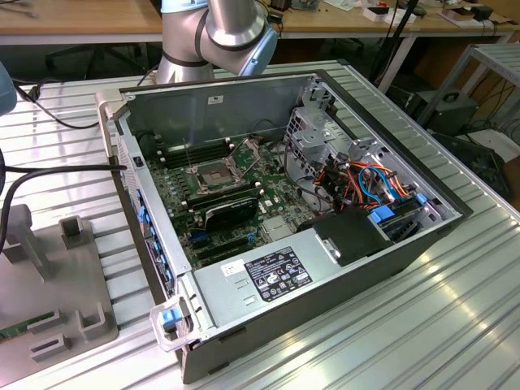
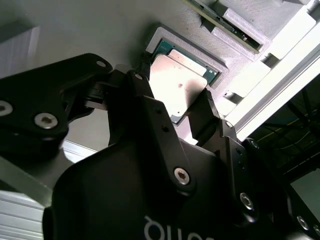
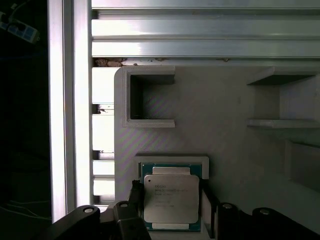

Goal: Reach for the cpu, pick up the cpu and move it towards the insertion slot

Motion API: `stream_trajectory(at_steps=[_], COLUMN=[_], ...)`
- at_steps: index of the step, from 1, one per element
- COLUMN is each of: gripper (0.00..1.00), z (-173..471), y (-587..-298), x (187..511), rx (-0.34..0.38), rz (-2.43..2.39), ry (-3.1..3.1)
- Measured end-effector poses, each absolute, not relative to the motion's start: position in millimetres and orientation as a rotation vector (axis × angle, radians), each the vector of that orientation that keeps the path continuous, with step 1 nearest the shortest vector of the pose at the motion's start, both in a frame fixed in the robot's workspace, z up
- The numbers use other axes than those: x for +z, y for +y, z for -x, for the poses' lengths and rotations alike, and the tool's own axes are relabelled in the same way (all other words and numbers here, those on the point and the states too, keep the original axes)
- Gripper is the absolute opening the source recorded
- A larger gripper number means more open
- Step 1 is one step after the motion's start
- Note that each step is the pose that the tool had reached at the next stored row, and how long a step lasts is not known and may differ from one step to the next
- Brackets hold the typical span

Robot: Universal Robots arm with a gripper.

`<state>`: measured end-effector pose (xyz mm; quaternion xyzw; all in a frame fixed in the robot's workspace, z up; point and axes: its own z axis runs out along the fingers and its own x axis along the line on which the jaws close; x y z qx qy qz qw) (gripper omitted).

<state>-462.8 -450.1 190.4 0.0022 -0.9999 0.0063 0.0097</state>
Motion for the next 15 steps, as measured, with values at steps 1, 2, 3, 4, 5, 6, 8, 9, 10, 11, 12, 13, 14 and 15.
stream_trajectory(at_steps=[1,2,3,4,5,6,8,9,10,11,12,13,14,15], gripper=[0.55,0.55,0.55,0.55,0.55,0.55,0.55,0.55,0.55,0.55,0.55,0.55,0.55,0.55], z=[462.8,462.8,462.8,462.8,462.7,462.8,462.8,462.8,462.8,462.8,462.8,462.8,462.8,462.8], y=[-450.1,-450.1,-450.1,-450.0,-450.1,-450.1,-450.1,-450.1,-450.1,-450.1,-450.1,-450.1,-450.1,-450.1], x=[190.4,190.4,190.4,190.6,191.1,191.7,193.1,195.1,198.0,199.8,201.7,204.1,205.4,206.4], rx=[0.020,0.020,0.020,0.020,0.020,0.020,0.020,0.020,0.020,0.020,0.020,0.020,0.020,0.020], rz=[-0.007,-0.007,-0.007,-0.007,-0.007,-0.007,-0.007,-0.007,-0.007,-0.007,-0.007,-0.007,-0.007,-0.007], ry=[-3.122,-3.122,-3.122,-3.122,-3.122,-3.122,-3.122,-3.122,-3.122,-3.122,-3.122,-3.122,-3.122,-3.122])
